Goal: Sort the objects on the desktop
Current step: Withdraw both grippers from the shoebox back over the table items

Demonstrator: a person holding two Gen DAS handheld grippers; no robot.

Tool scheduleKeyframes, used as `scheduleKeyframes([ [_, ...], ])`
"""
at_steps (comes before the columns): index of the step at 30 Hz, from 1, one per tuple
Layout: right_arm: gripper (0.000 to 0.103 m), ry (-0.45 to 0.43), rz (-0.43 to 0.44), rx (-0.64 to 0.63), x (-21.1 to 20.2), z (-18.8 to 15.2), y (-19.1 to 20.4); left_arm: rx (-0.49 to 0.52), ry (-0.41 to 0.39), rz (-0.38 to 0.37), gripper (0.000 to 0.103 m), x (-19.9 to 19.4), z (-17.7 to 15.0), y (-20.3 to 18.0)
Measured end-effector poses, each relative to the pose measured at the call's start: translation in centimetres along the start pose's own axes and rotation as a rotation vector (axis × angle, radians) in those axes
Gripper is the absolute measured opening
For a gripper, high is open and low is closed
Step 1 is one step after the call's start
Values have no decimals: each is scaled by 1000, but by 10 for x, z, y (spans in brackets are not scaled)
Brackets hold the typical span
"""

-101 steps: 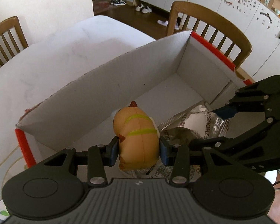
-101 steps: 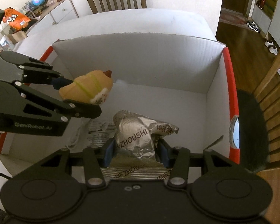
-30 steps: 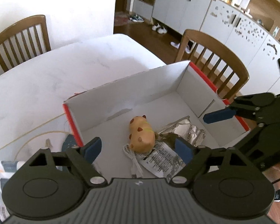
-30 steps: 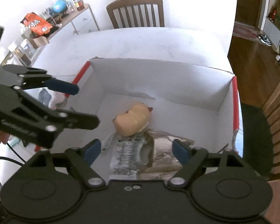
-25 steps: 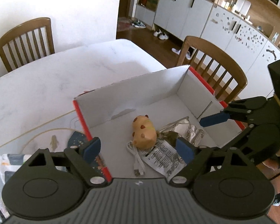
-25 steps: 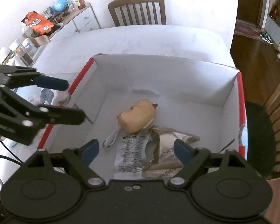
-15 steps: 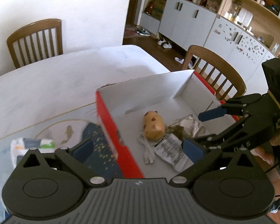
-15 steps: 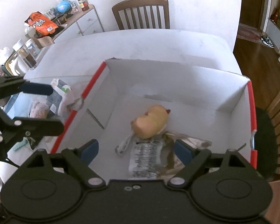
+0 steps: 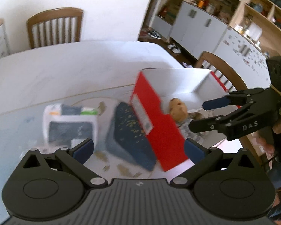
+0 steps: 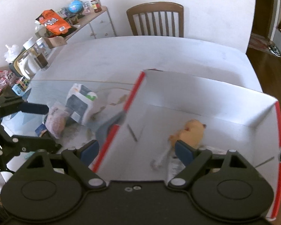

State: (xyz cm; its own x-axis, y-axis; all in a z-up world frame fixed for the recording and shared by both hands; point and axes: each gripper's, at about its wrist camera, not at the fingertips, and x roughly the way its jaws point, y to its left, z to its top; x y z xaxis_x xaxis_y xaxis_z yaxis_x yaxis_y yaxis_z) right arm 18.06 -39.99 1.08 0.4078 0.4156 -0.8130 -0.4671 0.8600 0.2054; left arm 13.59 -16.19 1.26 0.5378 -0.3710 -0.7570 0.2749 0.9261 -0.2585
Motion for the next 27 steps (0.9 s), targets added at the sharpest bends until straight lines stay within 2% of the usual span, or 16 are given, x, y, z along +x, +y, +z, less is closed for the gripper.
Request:
scheduleKeyframes([
  [3,88,-1,10,-12,5,4,16,-37,1,2,103,-8,-9,18],
  [9,88,6,24,-31,16,9,45,-46,-53,34,103,-27,-22,43],
  [18,88,19,42,-53,33,12,86,-43,-68,57,103,-46,-43,77],
  [23,88,31,42,-63,43,11,106,-32,-80,117,103,-57,-58,94],
  [27,88,35,41,-67,51,11,121,-42,-83,125,103,-64,-69,109],
])
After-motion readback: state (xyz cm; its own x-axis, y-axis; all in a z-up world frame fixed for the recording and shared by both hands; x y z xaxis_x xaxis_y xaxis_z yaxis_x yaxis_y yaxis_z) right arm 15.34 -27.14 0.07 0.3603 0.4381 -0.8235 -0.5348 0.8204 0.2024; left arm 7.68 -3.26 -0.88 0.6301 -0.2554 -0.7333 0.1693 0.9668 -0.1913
